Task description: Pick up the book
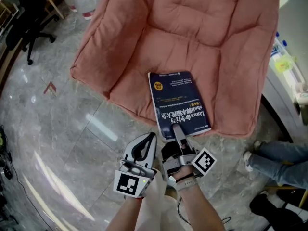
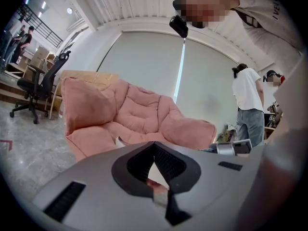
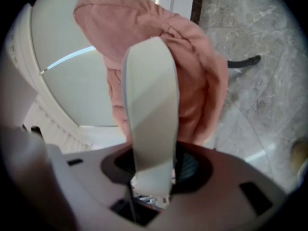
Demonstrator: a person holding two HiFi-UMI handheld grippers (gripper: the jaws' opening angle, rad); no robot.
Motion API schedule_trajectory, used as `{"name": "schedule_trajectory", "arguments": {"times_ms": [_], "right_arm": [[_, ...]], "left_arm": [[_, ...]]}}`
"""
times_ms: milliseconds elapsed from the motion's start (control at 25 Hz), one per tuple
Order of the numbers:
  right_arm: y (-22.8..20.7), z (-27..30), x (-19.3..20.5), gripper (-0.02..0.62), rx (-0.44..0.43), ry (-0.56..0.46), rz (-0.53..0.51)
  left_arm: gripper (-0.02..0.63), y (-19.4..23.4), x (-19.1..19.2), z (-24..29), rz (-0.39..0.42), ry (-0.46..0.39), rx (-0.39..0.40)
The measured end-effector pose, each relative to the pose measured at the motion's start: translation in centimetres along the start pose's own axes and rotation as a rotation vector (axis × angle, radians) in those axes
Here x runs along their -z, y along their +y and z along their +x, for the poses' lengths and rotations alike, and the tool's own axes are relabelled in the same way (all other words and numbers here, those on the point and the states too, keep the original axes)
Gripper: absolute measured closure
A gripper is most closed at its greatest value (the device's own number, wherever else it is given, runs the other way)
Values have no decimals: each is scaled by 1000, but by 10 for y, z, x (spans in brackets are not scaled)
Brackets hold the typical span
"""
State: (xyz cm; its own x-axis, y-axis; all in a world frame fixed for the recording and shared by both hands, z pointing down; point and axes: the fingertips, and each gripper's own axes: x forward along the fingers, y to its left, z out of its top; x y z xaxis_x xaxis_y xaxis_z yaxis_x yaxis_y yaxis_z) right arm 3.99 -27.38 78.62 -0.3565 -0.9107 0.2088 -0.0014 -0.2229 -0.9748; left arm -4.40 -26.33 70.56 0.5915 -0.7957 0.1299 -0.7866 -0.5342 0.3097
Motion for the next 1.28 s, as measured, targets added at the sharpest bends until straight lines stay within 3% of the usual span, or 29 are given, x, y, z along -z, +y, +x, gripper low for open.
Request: {"name": "schedule_trajectory", "arguments": {"times_ms": [400, 840, 1280], "right_arm": [[34, -17, 5, 411, -13, 10, -112], [84, -18, 3, 411, -62, 19, -151], [157, -19, 0, 411, -138, 74, -218]], "left_arm": [[595, -13, -23, -4, 5, 7, 30], [595, -19, -69, -1, 31, -20, 47], [595, -33, -125, 5, 35, -68, 56]]}}
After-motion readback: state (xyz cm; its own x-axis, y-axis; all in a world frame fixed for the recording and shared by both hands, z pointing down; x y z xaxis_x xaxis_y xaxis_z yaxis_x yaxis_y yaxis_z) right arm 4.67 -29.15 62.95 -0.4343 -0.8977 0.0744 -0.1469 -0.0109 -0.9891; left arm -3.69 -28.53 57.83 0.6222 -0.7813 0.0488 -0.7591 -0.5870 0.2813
